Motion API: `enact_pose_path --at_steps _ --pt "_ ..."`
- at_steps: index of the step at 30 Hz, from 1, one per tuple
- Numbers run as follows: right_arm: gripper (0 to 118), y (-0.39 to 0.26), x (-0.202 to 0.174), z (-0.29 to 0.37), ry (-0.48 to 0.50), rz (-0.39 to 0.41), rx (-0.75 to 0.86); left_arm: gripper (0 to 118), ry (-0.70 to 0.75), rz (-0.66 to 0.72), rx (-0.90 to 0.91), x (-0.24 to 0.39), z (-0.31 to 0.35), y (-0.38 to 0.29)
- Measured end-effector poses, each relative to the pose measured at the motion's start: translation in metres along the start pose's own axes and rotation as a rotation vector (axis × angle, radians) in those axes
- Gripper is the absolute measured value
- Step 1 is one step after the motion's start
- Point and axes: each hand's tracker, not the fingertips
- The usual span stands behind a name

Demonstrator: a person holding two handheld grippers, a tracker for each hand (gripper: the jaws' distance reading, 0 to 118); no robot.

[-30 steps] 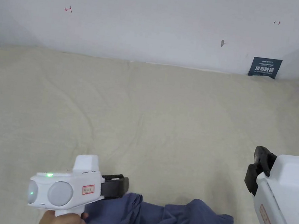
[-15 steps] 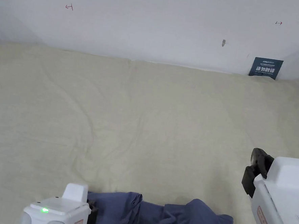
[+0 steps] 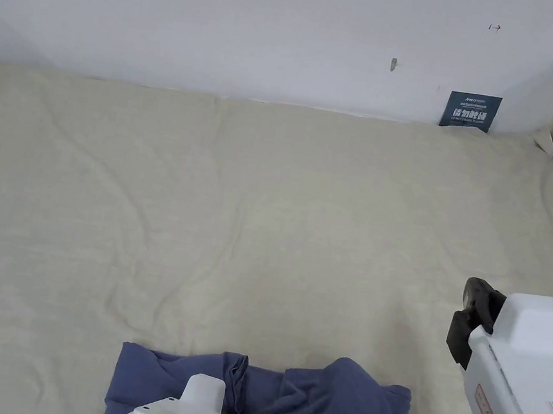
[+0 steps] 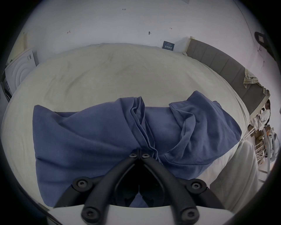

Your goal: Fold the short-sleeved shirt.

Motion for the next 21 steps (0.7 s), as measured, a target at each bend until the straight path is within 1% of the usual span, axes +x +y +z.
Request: enact_pose_path --at_steps 4,6,10,13,15,16,17,18,19,20,21 --pt "2 0.0 0.001 0.0 -0.004 -0.011 -0.003 0 -0.041 0.037 0.009 -0.012 0.016 0.005" --pt "2 0.001 -0.001 0.0 0.0 -0.012 0.0 0 -0.095 0.079 0.06 -0.019 0.035 0.014" --pt "2 0.005 -0.008 -0.001 0.018 -0.006 0.01 0 -0.225 0.214 0.125 -0.053 0.074 0.04" --pt "2 0.008 -0.015 -0.001 0.034 -0.006 0.017 0 -0.305 0.308 0.151 -0.093 0.097 0.056" --pt "2 0.009 -0.019 -0.002 0.044 -0.003 0.018 4 -0.378 0.415 0.148 -0.124 0.104 0.061" --pt "2 0.009 -0.021 -0.002 0.048 0.0 0.02 10 -0.393 0.459 0.142 -0.14 0.106 0.061" --pt "2 0.009 -0.022 -0.002 0.051 0.002 0.02 28 -0.401 0.493 0.139 -0.153 0.107 0.06" --pt "2 0.01 -0.024 -0.003 0.055 0.003 0.02 48 -0.394 0.508 0.114 -0.166 0.106 0.059" --pt "2 0.01 -0.025 -0.003 0.057 0.003 0.019 70 -0.369 0.515 0.1 -0.175 0.104 0.056" --pt "2 0.01 -0.025 -0.004 0.059 0.004 0.017 96 -0.355 0.512 0.092 -0.183 0.102 0.053" --pt "2 0.012 -0.031 -0.001 0.06 0.004 0.016 110 -0.344 0.508 0.065 -0.191 0.099 0.05"
